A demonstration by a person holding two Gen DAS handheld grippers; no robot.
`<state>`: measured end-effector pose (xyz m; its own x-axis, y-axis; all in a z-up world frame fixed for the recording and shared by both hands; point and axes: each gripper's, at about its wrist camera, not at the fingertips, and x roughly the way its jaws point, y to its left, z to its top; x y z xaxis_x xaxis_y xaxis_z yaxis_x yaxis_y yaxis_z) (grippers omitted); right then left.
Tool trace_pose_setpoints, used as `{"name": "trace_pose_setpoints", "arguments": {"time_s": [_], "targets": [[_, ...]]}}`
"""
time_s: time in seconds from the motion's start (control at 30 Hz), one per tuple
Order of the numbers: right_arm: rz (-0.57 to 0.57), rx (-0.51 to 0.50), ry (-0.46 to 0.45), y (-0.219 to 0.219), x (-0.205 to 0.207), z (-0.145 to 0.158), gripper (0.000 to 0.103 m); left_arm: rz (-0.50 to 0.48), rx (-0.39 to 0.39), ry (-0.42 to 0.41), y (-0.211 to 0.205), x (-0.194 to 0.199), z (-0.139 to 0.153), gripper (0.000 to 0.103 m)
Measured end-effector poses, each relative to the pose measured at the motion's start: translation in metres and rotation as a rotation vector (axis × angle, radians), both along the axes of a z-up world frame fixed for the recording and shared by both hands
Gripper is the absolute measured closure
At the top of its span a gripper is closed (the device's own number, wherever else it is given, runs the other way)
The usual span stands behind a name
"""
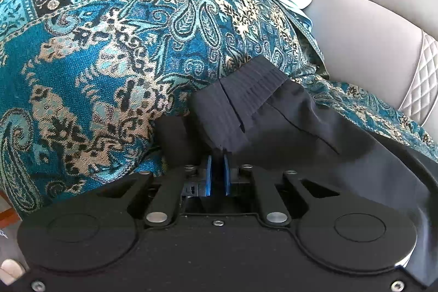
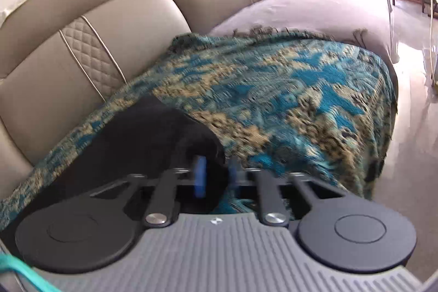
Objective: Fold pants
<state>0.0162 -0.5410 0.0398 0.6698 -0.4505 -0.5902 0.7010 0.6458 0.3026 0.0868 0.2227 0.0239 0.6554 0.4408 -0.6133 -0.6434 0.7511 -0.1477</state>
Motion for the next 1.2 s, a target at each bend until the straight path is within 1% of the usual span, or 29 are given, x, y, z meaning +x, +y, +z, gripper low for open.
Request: {"name": "trace_pose_setpoints", "arguments": {"time_s": [0.07, 0.1, 0.13, 0.17, 0.2, 0.33, 0.4, 0.43, 0.47, 0.5, 0.57, 0.6, 0.63, 0.73, 0.77, 0.8, 0.83, 0.87, 0.9, 0.93, 0.97, 1.0, 1.03, 1.1, 1.17, 1.2], "targets": [[-0.008, -0.054, -0.019, 0.010, 0.008, 0.009, 0.096, 0.004, 0.004, -0.002, -0.001, 0.000, 0.000, 0.093], [0.005, -0.086, -0.030, 0.018, 0.014, 0.013, 0.096, 0.008, 0.004, -0.002, -0.001, 0.000, 0.000, 0.093], [0.026, -0.116, -0.035, 0.026, 0.020, 0.017, 0.096, 0.014, 0.004, -0.002, -0.002, 0.000, 0.000, 0.092], [0.071, -0.146, -0.034, 0.037, 0.028, 0.020, 0.096, 0.018, 0.002, -0.003, -0.002, 0.000, 0.000, 0.092], [0.130, -0.167, -0.036, 0.047, 0.034, 0.022, 0.096, 0.020, 0.002, -0.003, -0.002, 0.000, 0.000, 0.092], [0.461, -0.249, -0.054, 0.096, 0.059, 0.022, 0.095, 0.017, 0.007, -0.006, 0.000, 0.000, -0.001, 0.092], [0.581, -0.272, -0.041, 0.117, 0.066, 0.020, 0.094, 0.015, 0.004, -0.008, 0.002, -0.001, -0.001, 0.092], [0.618, -0.280, -0.033, 0.125, 0.068, 0.019, 0.091, 0.013, 0.002, -0.010, 0.003, -0.001, -0.001, 0.092], [0.637, -0.292, -0.027, 0.130, 0.068, 0.019, 0.083, 0.012, 0.001, -0.011, 0.004, -0.001, -0.001, 0.092], [0.639, -0.307, -0.025, 0.134, 0.067, 0.019, 0.070, 0.011, -0.002, -0.013, 0.005, -0.002, -0.001, 0.092], [0.588, -0.336, -0.032, 0.133, 0.061, 0.022, 0.063, 0.010, -0.004, -0.018, 0.004, -0.003, -0.001, 0.092], [0.537, -0.334, -0.033, 0.129, 0.057, 0.024, 0.057, 0.011, -0.004, -0.019, 0.003, -0.004, -0.001, 0.092], [0.471, -0.323, -0.043, 0.120, 0.052, 0.026, 0.054, 0.012, -0.004, -0.021, 0.003, -0.004, -0.001, 0.092], [0.189, -0.232, -0.092, 0.077, 0.032, 0.029, 0.054, 0.013, -0.002, -0.025, 0.001, -0.005, -0.002, 0.092], [0.056, -0.187, -0.096, 0.059, 0.022, 0.029, 0.054, 0.013, -0.002, -0.026, 0.001, -0.006, -0.002, 0.092], [-0.052, -0.142, -0.095, 0.043, 0.014, 0.026, 0.053, 0.014, -0.003, -0.028, 0.001, -0.006, -0.002, 0.092], [-0.152, -0.091, -0.090, 0.028, 0.005, 0.023, 0.061, 0.015, -0.004, -0.030, 0.001, -0.006, -0.002, 0.092], [-0.237, -0.029, -0.086, 0.012, -0.005, 0.017, 0.064, 0.017, -0.003, -0.031, 0.000, -0.007, -0.003, 0.092], [-0.278, 0.022, -0.079, 0.000, -0.012, 0.012, 0.064, 0.020, -0.003, -0.031, -0.001, -0.007, -0.003, 0.092], [-0.293, 0.073, -0.070, -0.010, -0.017, 0.007, 0.064, 0.022, -0.001, -0.032, -0.001, -0.007, -0.003, 0.092], [-0.282, 0.105, -0.069, -0.017, -0.020, 0.002, 0.064, 0.024, 0.001, -0.031, -0.002, -0.006, -0.002, 0.092], [-0.248, 0.132, -0.071, -0.021, -0.020, -0.002, 0.062, 0.025, 0.004, -0.029, -0.002, -0.006, -0.002, 0.091], [-0.213, 0.144, -0.070, -0.022, -0.018, -0.005, 0.059, 0.026, 0.006, -0.027, -0.002, -0.006, -0.002, 0.091], [-0.127, 0.161, -0.051, -0.023, -0.007, -0.010, 0.058, 0.028, 0.008, -0.023, -0.003, -0.004, -0.002, 0.090], [-0.078, 0.151, -0.059, -0.022, 0.004, -0.011, 0.070, 0.029, 0.007, -0.021, -0.003, -0.003, -0.001, 0.090], [-0.057, 0.181, -0.085, -0.024, 0.004, -0.012, 0.085, 0.030, 0.005, -0.021, -0.003, -0.003, -0.001, 0.090]]}}
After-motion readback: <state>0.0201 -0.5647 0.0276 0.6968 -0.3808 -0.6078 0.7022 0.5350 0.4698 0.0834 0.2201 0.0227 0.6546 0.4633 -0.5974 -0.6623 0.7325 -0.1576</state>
